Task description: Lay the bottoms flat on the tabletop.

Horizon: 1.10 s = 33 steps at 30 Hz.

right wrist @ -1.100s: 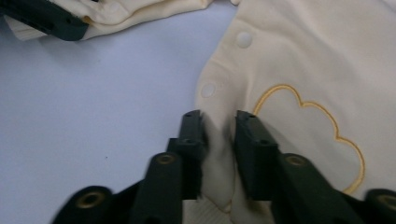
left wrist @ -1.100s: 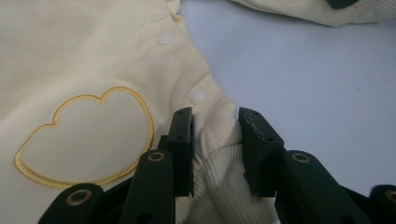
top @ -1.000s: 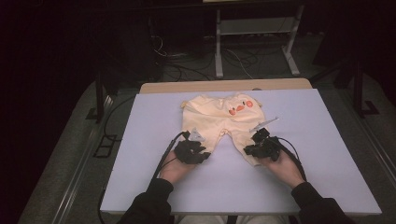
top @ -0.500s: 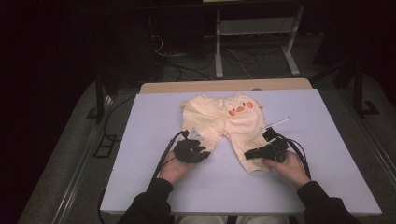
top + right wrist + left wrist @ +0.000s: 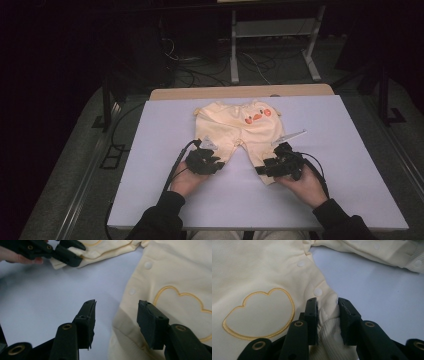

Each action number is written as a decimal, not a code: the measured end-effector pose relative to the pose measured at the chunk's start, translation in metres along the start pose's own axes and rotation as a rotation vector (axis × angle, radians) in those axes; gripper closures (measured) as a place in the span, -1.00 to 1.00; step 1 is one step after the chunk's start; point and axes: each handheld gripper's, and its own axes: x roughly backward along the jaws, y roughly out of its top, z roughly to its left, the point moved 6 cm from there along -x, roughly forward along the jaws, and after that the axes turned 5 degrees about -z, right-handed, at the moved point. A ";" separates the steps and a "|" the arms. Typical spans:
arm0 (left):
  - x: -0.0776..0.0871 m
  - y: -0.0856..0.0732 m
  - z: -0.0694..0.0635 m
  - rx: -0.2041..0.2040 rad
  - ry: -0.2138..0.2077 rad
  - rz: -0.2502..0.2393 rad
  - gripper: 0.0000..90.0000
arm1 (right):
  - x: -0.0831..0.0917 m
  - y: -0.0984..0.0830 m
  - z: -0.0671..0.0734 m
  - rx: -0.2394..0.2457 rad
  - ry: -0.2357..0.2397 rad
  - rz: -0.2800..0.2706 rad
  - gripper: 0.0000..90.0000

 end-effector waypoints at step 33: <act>0.023 0.012 -0.029 0.073 -0.147 0.011 0.55 | 0.009 -0.008 -0.010 -0.060 0.050 0.030 0.63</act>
